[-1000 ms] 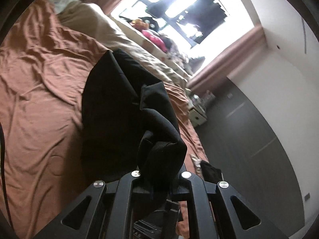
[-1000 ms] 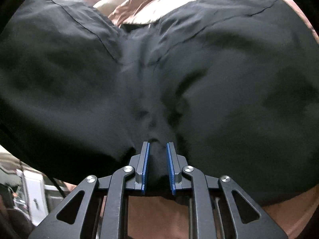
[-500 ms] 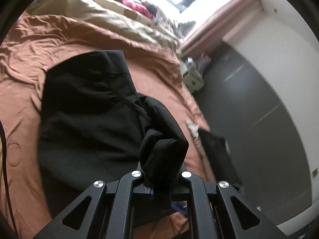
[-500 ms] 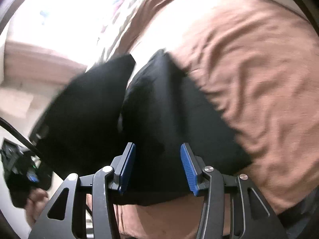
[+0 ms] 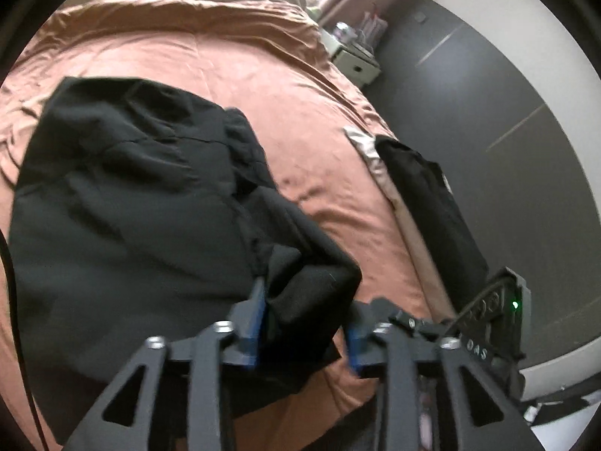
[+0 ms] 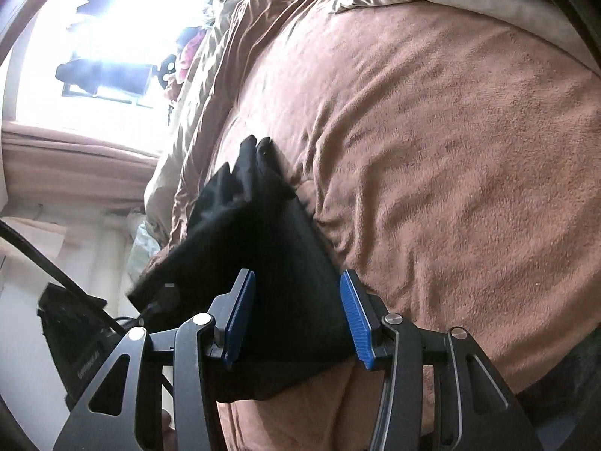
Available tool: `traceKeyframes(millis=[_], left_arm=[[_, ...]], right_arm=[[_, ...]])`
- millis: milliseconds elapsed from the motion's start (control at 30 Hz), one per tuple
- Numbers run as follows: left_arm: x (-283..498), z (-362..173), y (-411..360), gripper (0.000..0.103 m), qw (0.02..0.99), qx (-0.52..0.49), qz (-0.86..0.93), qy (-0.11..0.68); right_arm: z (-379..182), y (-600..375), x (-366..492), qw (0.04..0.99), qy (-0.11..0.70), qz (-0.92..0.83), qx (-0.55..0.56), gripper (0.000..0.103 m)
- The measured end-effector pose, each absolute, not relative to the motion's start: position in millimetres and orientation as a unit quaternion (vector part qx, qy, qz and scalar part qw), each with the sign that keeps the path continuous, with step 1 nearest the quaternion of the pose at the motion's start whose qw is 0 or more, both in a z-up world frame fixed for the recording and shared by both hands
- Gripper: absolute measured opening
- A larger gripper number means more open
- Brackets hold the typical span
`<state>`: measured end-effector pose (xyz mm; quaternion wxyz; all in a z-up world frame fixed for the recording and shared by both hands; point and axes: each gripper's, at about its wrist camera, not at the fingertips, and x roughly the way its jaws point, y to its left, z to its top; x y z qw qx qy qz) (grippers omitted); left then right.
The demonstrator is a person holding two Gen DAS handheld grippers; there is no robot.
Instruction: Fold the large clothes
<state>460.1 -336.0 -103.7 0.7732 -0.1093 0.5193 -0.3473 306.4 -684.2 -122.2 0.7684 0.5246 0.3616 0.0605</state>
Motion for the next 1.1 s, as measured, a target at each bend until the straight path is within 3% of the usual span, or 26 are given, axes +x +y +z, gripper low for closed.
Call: traceKeyframes(millis=[33, 100, 167, 467, 767, 800, 833, 933, 1000, 1100], left_arm=[[460.2, -104.5, -331.8, 0.055, 0.766, -0.123, -0.357, 0.52], [463.1, -98.5, -317.4, 0.069, 0.758, -0.154, -0.371, 0.514], [462.1, -90.8, -303.7, 0.071, 0.764, -0.17, -0.37, 0.5], [468.2, -93.3, -207.8, 0.072, 0.814, -0.184, -0.267, 0.482], [462.8, -155.7, -131.7, 0.072, 0.813, -0.195, -0.165, 0.523], [461.4, -163.4, -131.8, 0.072, 0.808, -0.198, -0.165, 0.53], [460.4, -170.0, -132.7, 0.072, 0.803, -0.201, -0.166, 0.536], [457.3, -179.0, -141.4, 0.072, 0.796, -0.208, -0.17, 0.543], [455.1, -174.9, -147.3, 0.072, 0.796, -0.209, -0.182, 0.538], [450.4, -160.8, -162.4, 0.066, 0.804, -0.189, -0.193, 0.53]], right_arm=[[-122.4, -683.1, 307.1, 0.77, 0.358, 0.063, 0.524, 0.069], [-118.0, -677.7, 305.9, 0.772, 0.354, 0.074, 0.523, 0.073], [-120.7, -672.3, 313.1, 0.77, 0.35, 0.092, 0.525, 0.073], [-116.8, -635.2, 335.3, 0.776, 0.366, 0.158, 0.489, 0.073], [-116.4, -600.9, 360.4, 0.806, 0.389, 0.138, 0.425, 0.073], [-115.3, -599.9, 360.8, 0.81, 0.386, 0.129, 0.422, 0.068], [-114.0, -599.2, 360.8, 0.813, 0.382, 0.126, 0.42, 0.046], [-112.5, -598.2, 359.6, 0.816, 0.385, 0.119, 0.415, 0.015], [-116.0, -598.0, 355.5, 0.815, 0.384, 0.113, 0.418, 0.007], [-119.9, -603.5, 343.0, 0.812, 0.386, 0.096, 0.428, 0.005]])
